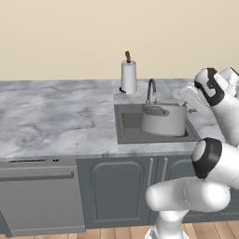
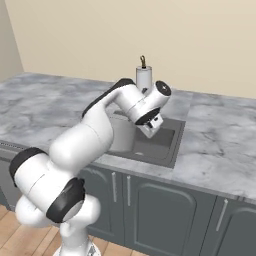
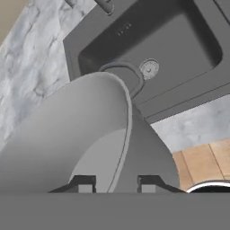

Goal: Move the pot and pan from the stove into the sink.

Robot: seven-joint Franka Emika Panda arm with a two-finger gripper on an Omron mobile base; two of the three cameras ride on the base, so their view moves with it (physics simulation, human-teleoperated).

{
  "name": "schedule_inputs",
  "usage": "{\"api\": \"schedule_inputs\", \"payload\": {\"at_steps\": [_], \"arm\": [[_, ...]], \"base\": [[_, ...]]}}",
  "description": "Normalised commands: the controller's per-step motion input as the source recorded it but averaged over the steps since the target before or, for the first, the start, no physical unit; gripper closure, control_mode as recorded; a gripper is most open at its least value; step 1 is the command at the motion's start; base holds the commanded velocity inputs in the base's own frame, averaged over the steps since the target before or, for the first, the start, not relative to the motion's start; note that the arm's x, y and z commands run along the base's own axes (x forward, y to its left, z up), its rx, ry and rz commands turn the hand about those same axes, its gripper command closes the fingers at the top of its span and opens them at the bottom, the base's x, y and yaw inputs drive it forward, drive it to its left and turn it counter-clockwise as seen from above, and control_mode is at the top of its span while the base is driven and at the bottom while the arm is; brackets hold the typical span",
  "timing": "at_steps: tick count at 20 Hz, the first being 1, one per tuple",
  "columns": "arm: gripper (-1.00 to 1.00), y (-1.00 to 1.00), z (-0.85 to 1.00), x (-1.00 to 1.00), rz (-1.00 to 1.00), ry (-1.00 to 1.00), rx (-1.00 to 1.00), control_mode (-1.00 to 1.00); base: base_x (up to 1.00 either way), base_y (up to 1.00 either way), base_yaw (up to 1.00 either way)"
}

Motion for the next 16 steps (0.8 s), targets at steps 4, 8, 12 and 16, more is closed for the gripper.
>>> {"api": "schedule_inputs", "payload": {"at_steps": [4, 8, 12, 16], "arm": [[1.00, -0.10, 0.00, 0.65, 0.00, 0.17, 0.01, -1.00], [1.00, -0.17, -0.03, 0.51, 0.00, 0.10, 0.01, -1.00], [1.00, -0.44, -0.15, 0.11, 0.00, 0.01, 0.01, -1.00], [1.00, -0.61, -0.02, -0.28, 0.00, 0.00, 0.10, -1.00]], "base": [[0.00, 0.00, 0.00], [0.00, 0.00, 0.00], [0.00, 0.00, 0.00], [0.00, 0.00, 0.00]]}}
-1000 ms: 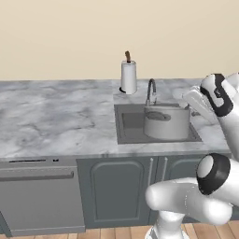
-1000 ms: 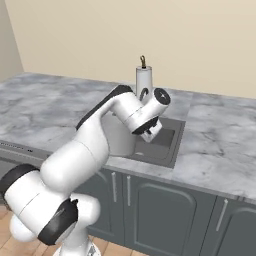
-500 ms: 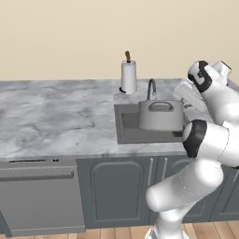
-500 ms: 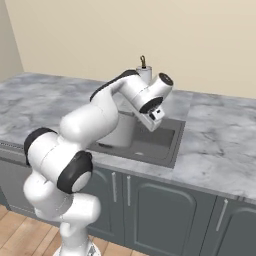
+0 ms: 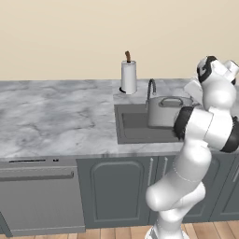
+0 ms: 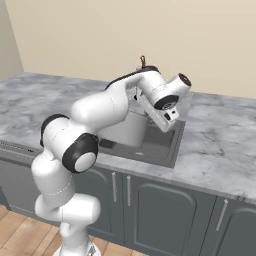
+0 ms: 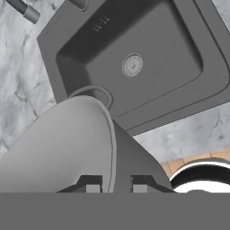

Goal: Move the pot and pan from the stove into the sink.

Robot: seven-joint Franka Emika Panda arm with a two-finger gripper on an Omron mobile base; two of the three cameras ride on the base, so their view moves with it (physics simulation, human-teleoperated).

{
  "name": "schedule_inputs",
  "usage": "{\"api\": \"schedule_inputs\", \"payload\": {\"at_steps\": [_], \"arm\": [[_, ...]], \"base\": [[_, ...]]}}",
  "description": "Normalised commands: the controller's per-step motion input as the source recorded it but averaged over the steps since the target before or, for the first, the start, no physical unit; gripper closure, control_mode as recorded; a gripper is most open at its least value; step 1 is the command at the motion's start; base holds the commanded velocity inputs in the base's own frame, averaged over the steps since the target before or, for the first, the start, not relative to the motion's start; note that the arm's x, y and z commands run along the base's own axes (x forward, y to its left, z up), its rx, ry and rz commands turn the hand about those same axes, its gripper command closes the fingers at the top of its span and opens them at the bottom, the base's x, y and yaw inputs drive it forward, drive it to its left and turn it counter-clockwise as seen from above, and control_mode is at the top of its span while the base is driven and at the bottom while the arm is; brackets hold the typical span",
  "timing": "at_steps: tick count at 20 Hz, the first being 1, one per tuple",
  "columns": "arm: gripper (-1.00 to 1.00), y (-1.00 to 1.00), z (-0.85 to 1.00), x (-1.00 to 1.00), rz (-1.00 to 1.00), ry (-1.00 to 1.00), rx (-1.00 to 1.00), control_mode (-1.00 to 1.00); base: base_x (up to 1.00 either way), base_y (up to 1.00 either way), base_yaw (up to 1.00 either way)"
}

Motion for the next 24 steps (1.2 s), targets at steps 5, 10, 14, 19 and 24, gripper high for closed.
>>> {"api": "schedule_inputs", "payload": {"at_steps": [5, 10, 14, 19, 24], "arm": [[1.00, -0.04, 0.00, -0.05, 0.00, 0.00, 0.00, -1.00], [1.00, -0.16, -0.25, -0.23, -0.08, 0.00, -0.05, -1.00], [1.00, -0.01, -0.63, -0.52, -0.12, -0.07, -0.18, -1.00], [1.00, 0.14, -0.60, -0.30, -0.10, -0.07, -0.22, -1.00], [1.00, 0.20, -0.11, 0.10, -0.21, -0.07, -0.11, -1.00]], "base": [[0.00, 0.00, 0.00], [0.00, 0.00, 0.00], [0.00, 0.00, 0.00], [0.00, 0.00, 0.00], [0.00, 0.00, 0.00]]}}
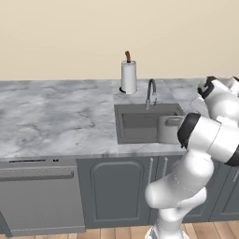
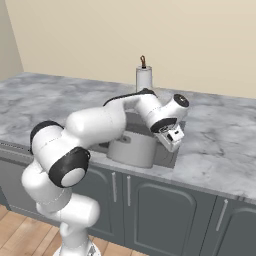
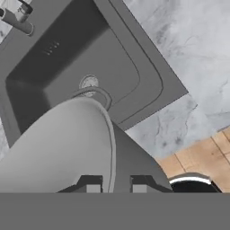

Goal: Move the pot and pan from the stove into the sink.

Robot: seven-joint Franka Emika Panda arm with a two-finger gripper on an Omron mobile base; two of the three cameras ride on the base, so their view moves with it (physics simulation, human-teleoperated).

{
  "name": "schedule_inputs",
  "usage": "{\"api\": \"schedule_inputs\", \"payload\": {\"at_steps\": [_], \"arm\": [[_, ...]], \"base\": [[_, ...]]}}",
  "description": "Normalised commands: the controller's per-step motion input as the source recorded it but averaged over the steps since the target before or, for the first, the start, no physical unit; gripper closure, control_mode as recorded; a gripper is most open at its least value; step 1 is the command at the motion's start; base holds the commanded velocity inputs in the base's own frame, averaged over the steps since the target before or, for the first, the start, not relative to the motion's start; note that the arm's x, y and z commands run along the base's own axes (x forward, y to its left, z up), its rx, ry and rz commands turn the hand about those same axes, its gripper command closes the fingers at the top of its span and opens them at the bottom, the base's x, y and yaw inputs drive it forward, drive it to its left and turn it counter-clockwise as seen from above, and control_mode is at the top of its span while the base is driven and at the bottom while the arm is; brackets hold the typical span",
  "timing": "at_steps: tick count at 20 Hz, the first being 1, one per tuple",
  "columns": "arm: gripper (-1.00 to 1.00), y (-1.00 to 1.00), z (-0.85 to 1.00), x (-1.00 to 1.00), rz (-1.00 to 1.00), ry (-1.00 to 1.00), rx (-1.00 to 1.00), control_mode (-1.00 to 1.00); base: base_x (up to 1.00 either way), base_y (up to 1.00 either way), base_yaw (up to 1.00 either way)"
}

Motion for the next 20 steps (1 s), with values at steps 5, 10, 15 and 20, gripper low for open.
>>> {"api": "schedule_inputs", "payload": {"at_steps": [5, 10, 15, 20], "arm": [[1.00, 0.05, 0.00, 0.08, -0.27, -0.08, -0.05, -1.00], [1.00, 0.00, 0.00, -0.03, -0.25, -0.19, -0.04, -1.00], [1.00, 0.06, 0.00, 0.08, -0.24, -0.16, -0.04, -1.00], [1.00, 0.25, 0.00, 0.33, -0.19, -0.12, -0.07, -1.00]], "base": [[0.00, 0.00, 0.00], [0.00, 0.00, 0.00], [0.00, 0.00, 0.00], [0.00, 0.00, 0.00]]}}
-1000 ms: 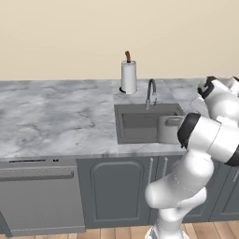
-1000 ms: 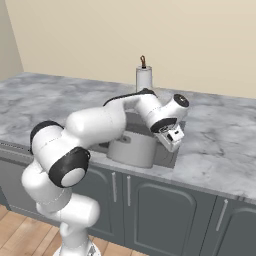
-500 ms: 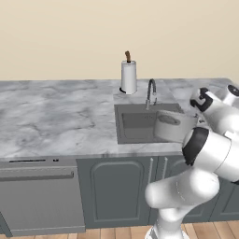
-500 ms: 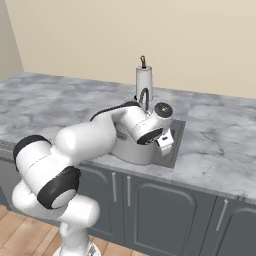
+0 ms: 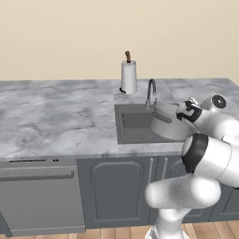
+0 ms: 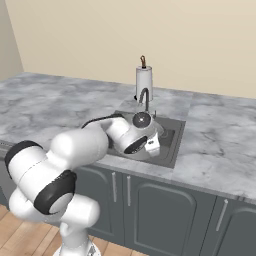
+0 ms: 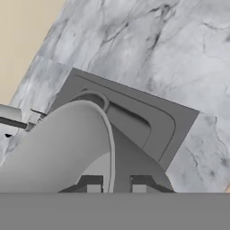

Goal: Move the pot and pan from the stove into the sink.

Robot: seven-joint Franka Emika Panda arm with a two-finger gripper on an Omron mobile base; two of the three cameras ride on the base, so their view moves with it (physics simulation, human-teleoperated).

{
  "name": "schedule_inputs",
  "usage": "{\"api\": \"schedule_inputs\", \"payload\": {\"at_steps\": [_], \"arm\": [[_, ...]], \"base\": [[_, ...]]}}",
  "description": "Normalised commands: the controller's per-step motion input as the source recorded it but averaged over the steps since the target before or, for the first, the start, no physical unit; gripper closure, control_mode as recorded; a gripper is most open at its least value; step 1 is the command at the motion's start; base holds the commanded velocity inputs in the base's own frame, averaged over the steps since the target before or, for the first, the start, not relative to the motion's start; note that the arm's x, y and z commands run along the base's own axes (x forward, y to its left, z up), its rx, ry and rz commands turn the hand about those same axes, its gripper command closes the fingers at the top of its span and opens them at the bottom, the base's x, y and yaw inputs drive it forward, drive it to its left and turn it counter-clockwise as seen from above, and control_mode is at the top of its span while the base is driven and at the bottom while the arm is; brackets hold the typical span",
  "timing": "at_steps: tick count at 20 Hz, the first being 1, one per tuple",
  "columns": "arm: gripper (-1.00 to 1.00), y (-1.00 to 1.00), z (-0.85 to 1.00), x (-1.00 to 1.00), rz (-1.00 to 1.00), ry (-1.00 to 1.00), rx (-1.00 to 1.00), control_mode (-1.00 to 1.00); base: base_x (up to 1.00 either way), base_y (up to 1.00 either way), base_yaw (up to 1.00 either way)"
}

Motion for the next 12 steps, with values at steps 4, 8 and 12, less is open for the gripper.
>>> {"api": "schedule_inputs", "payload": {"at_steps": [4, 8, 12], "arm": [[1.00, 0.15, -0.01, 0.08, -0.05, -0.02, -0.07, -1.00], [1.00, 0.01, 0.00, 0.00, 0.00, 0.00, -0.03, -1.00], [1.00, 0.00, -0.03, 0.12, 0.00, 0.00, -0.01, -1.00]], "base": [[0.00, 0.00, 0.00], [0.00, 0.00, 0.00], [0.00, 0.00, 0.00]]}}
